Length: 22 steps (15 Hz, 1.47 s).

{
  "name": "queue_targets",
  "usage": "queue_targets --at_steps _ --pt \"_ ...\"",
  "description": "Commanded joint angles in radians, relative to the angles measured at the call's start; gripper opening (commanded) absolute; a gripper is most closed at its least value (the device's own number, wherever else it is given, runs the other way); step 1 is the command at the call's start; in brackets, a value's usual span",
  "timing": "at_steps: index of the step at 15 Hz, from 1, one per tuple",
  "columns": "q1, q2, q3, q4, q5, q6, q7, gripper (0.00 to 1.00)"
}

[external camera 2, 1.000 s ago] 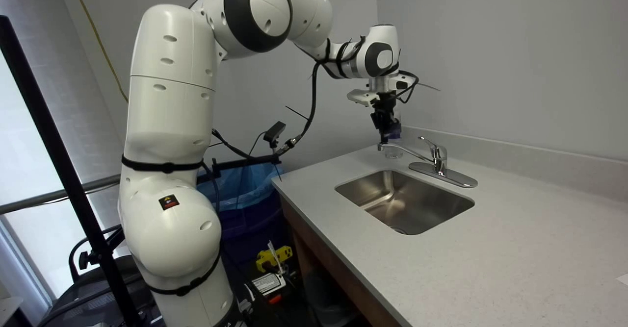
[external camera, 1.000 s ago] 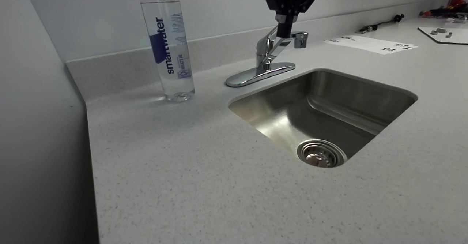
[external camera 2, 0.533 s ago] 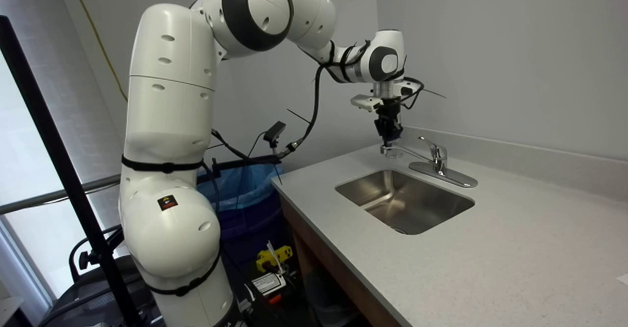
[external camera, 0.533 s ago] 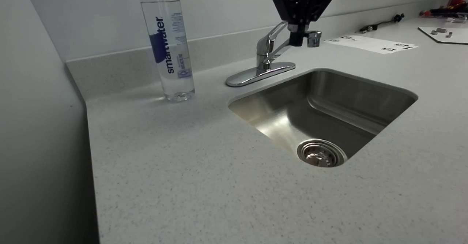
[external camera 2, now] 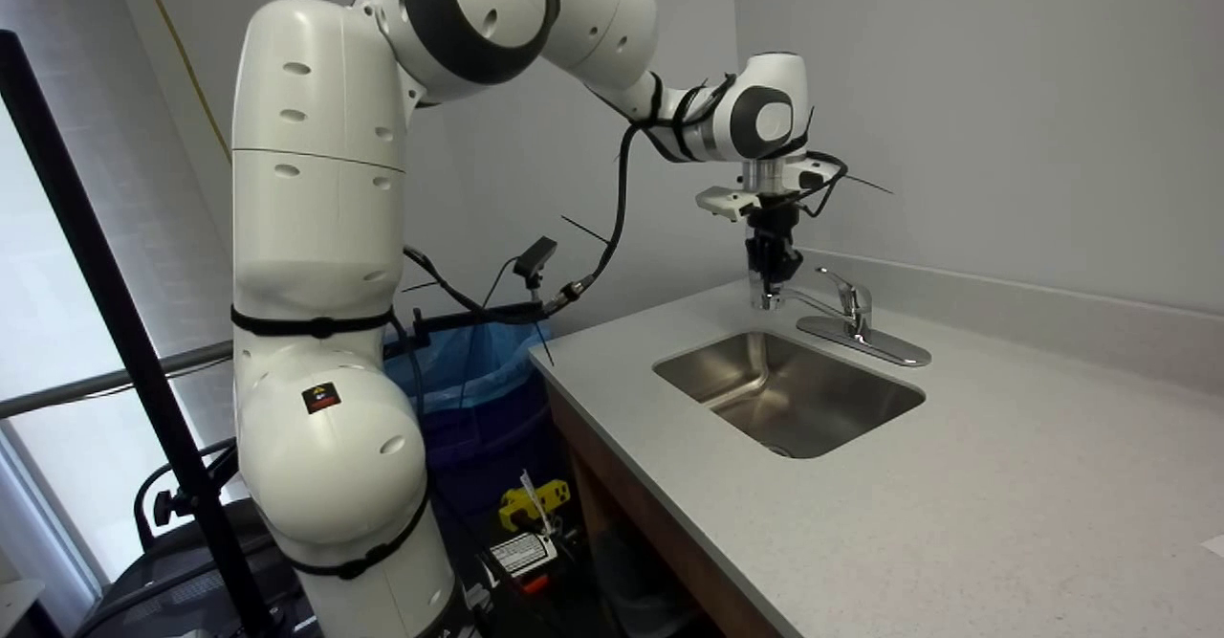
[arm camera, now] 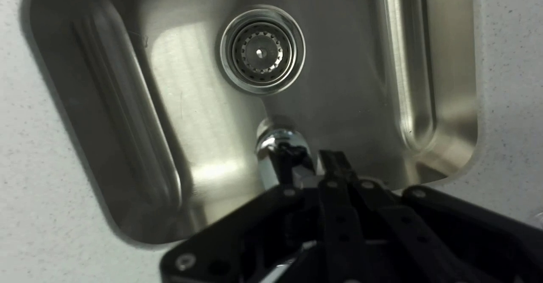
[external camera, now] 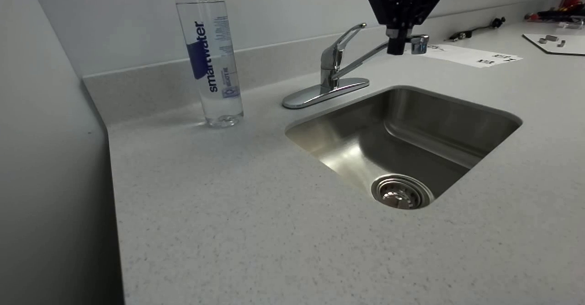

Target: Turn the faucet fully to the right

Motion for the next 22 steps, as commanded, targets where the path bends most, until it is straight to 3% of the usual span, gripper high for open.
queue_targets --at_steps 1,11,22 --pt "-0.031 -0.030 -0.023 -0.070 -0.001 0.001 -0.021 0.00" --pt "-0.073 0.001 -0.056 -0.032 0.000 -0.004 -0.023 0.00" --pt "-0.095 0.097 -0.111 0.098 -0.032 0.043 0.014 0.00"
